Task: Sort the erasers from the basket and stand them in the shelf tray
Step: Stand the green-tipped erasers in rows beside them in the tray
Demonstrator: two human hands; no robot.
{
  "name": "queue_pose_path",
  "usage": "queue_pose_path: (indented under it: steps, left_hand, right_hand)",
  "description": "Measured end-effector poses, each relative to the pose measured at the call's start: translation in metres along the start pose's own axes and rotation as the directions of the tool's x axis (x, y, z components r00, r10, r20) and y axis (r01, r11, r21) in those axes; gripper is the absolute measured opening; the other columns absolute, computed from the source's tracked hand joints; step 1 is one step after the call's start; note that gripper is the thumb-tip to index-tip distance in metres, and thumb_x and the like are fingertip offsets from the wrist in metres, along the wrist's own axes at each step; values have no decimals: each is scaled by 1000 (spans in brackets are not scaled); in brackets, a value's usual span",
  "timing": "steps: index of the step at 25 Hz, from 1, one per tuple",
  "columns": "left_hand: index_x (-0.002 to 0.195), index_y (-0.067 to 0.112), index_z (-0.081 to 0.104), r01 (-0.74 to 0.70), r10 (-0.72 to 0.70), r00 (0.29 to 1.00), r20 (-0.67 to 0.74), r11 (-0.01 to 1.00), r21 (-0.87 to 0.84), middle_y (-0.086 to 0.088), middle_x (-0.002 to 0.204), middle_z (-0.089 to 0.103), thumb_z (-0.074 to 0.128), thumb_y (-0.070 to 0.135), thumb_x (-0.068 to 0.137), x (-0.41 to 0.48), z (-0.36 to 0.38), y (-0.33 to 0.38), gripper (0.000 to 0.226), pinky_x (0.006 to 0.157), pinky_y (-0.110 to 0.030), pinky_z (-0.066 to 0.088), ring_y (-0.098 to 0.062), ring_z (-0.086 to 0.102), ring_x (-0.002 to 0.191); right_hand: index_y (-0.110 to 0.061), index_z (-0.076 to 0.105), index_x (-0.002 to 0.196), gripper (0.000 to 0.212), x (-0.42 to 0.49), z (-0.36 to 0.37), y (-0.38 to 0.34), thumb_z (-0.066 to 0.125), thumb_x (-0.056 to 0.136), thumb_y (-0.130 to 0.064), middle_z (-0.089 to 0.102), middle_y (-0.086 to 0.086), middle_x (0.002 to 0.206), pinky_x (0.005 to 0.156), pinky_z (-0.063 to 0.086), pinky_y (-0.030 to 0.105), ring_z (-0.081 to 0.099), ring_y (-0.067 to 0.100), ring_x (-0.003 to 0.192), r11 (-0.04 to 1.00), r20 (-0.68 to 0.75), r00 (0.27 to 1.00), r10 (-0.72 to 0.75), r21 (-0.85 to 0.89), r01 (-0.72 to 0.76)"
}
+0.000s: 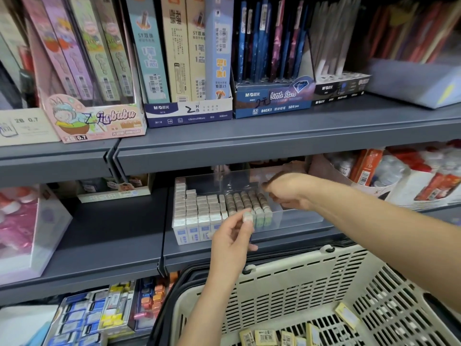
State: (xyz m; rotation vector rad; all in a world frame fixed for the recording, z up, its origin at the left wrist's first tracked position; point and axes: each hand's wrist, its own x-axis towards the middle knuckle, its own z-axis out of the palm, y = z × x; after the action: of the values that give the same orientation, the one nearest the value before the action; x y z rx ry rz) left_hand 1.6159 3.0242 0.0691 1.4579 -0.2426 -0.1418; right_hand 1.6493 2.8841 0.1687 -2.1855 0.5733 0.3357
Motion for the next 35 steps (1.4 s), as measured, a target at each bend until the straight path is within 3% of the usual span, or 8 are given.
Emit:
queue_pose_path:
  steps: [2,5,7,11,14,25,29,35]
  left_hand:
    - [106,26,60,2,-2,1000,6,1000,9,8,97,66,57,9,90,-1,3,-1,23,59,-17,53,0,66,82]
    - [99,27,59,5,-4,999,48,1000,-11,2,98,67,58,7,89,-2,6,-1,22,61,-17,54,-4,67,87]
    - [98,28,60,-1,1,998,63,1000,9,3,98,67,60,9,88,-4,6,-1,21,64,-19,54,-4,66,88]
    - [99,36,59,-159,263,954,-147,855,493,25,99,56,60,22,88,0,-7,-2,18,87,-20,42,2,53,101]
    - [112,25,59,-180,395,906,-155,690,701,22,106,49,60,21,86,3,-11,-7,26,98,-29,31,-3,41,110]
    - [114,22,58,-189,383,918,-105,655,732,10,114,56,62,19,84,4,-7,-11,31,108,-48,29,-11,43,116]
    - [113,22,58,-209,388,918,-81,647,733,11,114,56,61,19,85,3,-6,-12,29,113,-42,22,-11,45,116]
    - [109,22,59,-258,422,903,-86,689,677,18,109,52,58,13,86,-4,-4,-10,25,100,-23,31,-5,43,112]
  right_hand:
    - [-12,59,110,25,-10,3,13,49,95,-29,60,-1,97,80,42,27,56,14,90,982,-9,984,-180,-58,179]
    - [-24,67,91,9,-29,15,30,64,86,-30,66,-10,80,68,47,16,61,1,74,904,95,906,-411,-82,419]
    - [-23,68,87,3,-30,16,36,66,84,-22,68,-7,77,68,48,18,63,5,71,870,42,877,-478,-116,480]
    - [-20,70,96,12,-17,-17,37,65,85,-22,70,-4,89,79,50,24,65,11,83,856,-187,837,-515,-168,489]
    - [-18,69,100,15,-7,-32,41,63,87,-19,70,-1,98,81,44,19,62,13,91,824,-269,792,-548,-335,457]
    - [-18,65,100,16,10,-15,54,62,88,-27,69,2,98,78,43,23,60,17,89,785,-120,864,-488,-493,375]
    - [-19,68,97,14,20,-8,61,60,89,-27,67,-1,106,85,42,24,58,16,98,769,-52,896,-440,-537,347]
    - [-19,65,110,22,12,-11,69,58,90,-25,64,0,109,86,40,22,57,11,96,777,-50,879,-474,-493,391]
